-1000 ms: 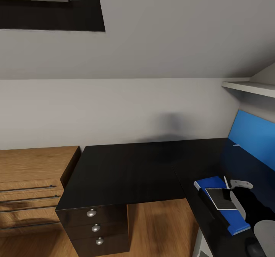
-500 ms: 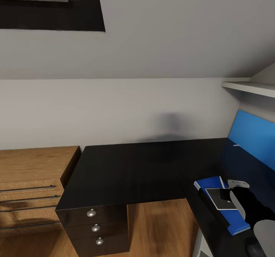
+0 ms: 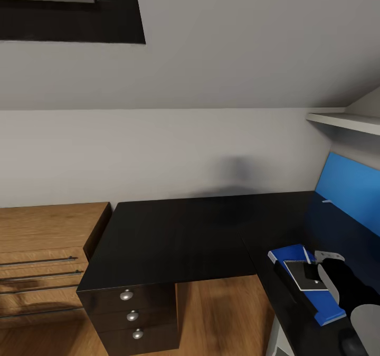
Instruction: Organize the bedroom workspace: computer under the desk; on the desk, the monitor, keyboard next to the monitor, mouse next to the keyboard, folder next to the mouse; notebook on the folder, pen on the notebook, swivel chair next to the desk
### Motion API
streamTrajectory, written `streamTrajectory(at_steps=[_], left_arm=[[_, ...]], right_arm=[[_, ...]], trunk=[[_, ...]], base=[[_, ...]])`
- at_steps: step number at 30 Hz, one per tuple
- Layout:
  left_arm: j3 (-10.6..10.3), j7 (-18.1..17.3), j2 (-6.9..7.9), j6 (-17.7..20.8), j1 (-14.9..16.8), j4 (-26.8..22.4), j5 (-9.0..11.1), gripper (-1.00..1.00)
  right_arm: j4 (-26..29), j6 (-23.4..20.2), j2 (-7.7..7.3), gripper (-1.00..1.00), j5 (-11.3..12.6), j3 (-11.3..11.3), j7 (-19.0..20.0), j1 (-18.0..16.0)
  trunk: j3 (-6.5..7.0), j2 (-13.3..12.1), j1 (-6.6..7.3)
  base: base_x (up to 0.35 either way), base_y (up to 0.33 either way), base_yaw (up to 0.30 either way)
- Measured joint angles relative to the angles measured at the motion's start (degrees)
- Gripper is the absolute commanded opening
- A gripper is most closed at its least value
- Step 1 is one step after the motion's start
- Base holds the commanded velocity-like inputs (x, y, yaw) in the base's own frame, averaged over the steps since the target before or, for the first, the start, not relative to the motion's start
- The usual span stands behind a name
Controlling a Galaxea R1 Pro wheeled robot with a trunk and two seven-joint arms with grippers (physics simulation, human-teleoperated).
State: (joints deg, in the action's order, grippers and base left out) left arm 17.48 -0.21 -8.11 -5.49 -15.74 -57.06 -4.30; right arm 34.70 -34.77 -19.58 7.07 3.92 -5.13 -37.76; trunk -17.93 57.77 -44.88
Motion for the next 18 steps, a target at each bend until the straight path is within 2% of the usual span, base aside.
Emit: streamTrajectory(at_steps=[8,18], left_arm=[[0.1,0.1,-0.09,0.0,0.0,-0.5,0.1,1.00],[0.1,0.1,-0.18,0.0,0.0,-0.6,0.1,1.00]], right_arm=[[-0.1,-0.3,-0.01,-1.00,0.0,0.0,0.0,0.0],[-0.1,-0.3,-0.02,-1.00,0.0,0.0,0.0,0.0]], trunk=[[0.00,0.0,0.00],[-1.79,4.0,-2.19]], base=[[0.000,0.000,0.000],[0.000,0.000,0.000]])
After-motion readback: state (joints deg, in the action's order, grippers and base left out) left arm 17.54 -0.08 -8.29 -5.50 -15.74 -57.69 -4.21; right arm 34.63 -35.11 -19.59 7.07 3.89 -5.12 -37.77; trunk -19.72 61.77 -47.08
